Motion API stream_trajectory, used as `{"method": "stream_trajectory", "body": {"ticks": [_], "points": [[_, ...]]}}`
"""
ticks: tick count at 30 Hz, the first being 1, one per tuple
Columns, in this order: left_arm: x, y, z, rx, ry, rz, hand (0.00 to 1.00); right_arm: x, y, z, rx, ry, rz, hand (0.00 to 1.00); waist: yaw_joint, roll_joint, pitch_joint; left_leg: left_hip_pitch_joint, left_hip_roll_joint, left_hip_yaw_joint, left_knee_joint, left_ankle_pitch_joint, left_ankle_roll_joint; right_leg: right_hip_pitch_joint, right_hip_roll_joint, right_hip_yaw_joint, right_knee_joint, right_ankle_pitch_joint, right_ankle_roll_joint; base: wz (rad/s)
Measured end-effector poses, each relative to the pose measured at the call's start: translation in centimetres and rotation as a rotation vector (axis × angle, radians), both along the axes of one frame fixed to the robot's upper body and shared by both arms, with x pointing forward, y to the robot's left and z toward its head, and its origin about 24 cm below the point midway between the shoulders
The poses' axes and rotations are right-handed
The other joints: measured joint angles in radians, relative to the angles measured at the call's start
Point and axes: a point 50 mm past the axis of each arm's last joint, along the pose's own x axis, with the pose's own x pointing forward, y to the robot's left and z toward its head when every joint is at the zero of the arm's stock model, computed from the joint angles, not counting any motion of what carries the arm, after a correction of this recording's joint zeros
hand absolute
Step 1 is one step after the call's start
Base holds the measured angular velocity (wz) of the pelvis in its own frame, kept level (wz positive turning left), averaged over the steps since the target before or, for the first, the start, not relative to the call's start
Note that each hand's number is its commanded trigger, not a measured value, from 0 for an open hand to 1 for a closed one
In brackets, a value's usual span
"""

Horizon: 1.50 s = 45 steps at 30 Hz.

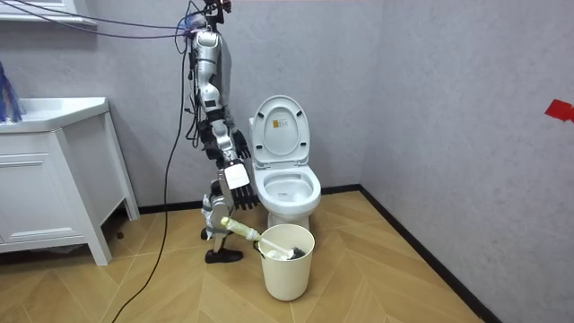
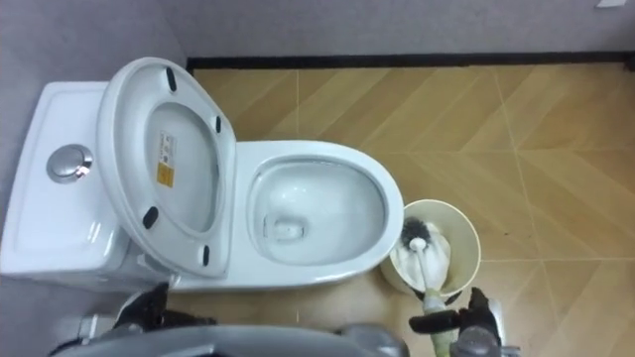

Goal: Brush toilet

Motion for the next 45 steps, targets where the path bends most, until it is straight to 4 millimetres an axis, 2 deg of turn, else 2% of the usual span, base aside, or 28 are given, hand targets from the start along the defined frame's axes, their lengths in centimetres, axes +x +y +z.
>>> {"method": "stream_trajectory", "body": {"ticks": [3, 7, 10, 16, 19, 21, 23, 27, 31, 34, 39, 41, 45], "points": [[0.4, 0.1, 0.1, 0.005, -0.008, -0.001, 0.0, 0.5, -0.4, 0.2, -0.028, -0.01, -0.013, 0.0, 0.003, 0.005, 0.0049, -0.044, 0.0, -0.001, 0.012, 0.0, 0.0, -0.038, -0.012, -0.021, 0.01, 0.002, -0.001, 0.13], [0.7, 0.3, 0.1, 0.023, -0.02, 0.017, 0.0, 1.2, -0.9, 0.4, -0.063, -0.015, -0.029, 0.0, 0.006, 0.013, 0.0059, -0.104, -0.005, -0.011, 0.036, 0.003, 0.004, -0.099, -0.015, -0.028, 0.038, 0.002, -0.001, 0.06], [0.9, 0.5, 0.2, 0.044, -0.024, 0.011, 0.0, 2.2, -1.2, 0.7, -0.079, -0.038, -0.064, 0.0, 0.0, 0.023, 0.0124, -0.166, -0.01, -0.024, 0.069, 0.004, 0.007, -0.151, -0.022, -0.035, 0.061, 0.003, -0.002, 0.09], [2.3, 0.6, 0.5, 0.061, -0.047, 0.02, 0.0, 3.7, -1.4, 1.1, -0.062, -0.068, -0.181, 0.0, 0.001, 0.027, 0.0163, -0.316, -0.023, -0.027, 0.137, 0.013, 0.021, -0.304, -0.054, -0.048, 0.148, 0.003, -0.002, 0.08], [4.0, 0.3, 0.8, 0.038, -0.077, 0.044, 0.0, 4.8, -1.6, 1.4, -0.063, -0.086, -0.205, 0.0, 0.0, 0.031, 0.0244, -0.402, -0.035, -0.035, 0.193, 0.016, 0.025, -0.386, -0.07, -0.048, 0.204, 0.002, -0.002, 0.12], [5.7, -0.2, 1.2, 0.022, -0.122, 0.062, 0.0, 5.5, -1.7, 1.7, -0.056, -0.107, -0.233, 0.0, 0.003, 0.036, 0.0341, -0.475, -0.037, -0.026, 0.256, 0.009, 0.036, -0.451, -0.085, -0.046, 0.257, -0.004, -0.001, 0.07], [6.8, -0.6, 1.5, 0.013, -0.154, 0.066, 0.0, 6.0, -1.9, 1.9, -0.055, -0.119, -0.243, 0.0, 0.003, 0.038, 0.0382, -0.528, -0.048, -0.021, 0.29, 0.004, 0.043, -0.513, -0.092, -0.03, 0.303, -0.017, 0.003, 0.07], [8.8, -1.0, 2.2, 0.002, -0.204, 0.058, 0.0, 6.6, -2.1, 2.1, -0.048, -0.132, -0.265, 0.0, 0.004, 0.041, 0.0388, -0.651, -0.064, -0.018, 0.37, -0.002, 0.054, -0.646, -0.118, -0.019, 0.407, -0.034, 0.008, 0.05], [10.0, -1.3, 2.7, 0.021, -0.248, 0.023, 0.0, 7.4, -2.6, 2.6, -0.053, -0.156, -0.279, 0.0, 0.005, 0.045, 0.0388, -0.764, -0.066, -0.019, 0.439, -0.005, 0.06, -0.757, -0.135, -0.02, 0.471, -0.033, 0.003, 0.05], [11.0, -1.7, 3.2, 0.012, -0.288, 0.02, 0.0, 8.2, -3.5, 3.3, -0.069, -0.186, -0.286, 0.0, 0.019, 0.058, 0.0403, -0.839, -0.066, -0.02, 0.49, -0.009, 0.065, -0.827, -0.137, -0.015, 0.514, -0.034, 0.002, 0.03], [12.7, -2.2, 4.1, 0.019, -0.351, 0.024, 0.0, 10.5, -4.5, 4.8, -0.09, -0.25, -0.273, 0.0, 0.054, 0.068, 0.0438, -0.962, -0.068, -0.008, 0.576, -0.02, 0.067, -0.954, -0.143, 0.0, 0.6, -0.041, -0.004, 0.0], [13.2, -2.4, 4.5, 0.016, -0.377, 0.018, 0.0, 10.6, -4.8, 5.0, -0.108, -0.251, -0.253, 0.0, 0.058, 0.07, 0.0439, -0.989, -0.067, -0.008, 0.599, -0.024, 0.063, -0.982, -0.153, -0.001, 0.633, -0.052, -0.007, 0.13], [14.1, -2.4, 5.2, 0.029, -0.421, 0.013, 0.0, 11.6, -5.4, 5.8, -0.133, -0.277, -0.252, 0.0, 0.061, 0.074, 0.0446, -1.068, -0.066, -0.008, 0.667, -0.039, 0.06, -1.058, -0.155, -0.003, 0.694, -0.066, -0.019, 0.04]]}}
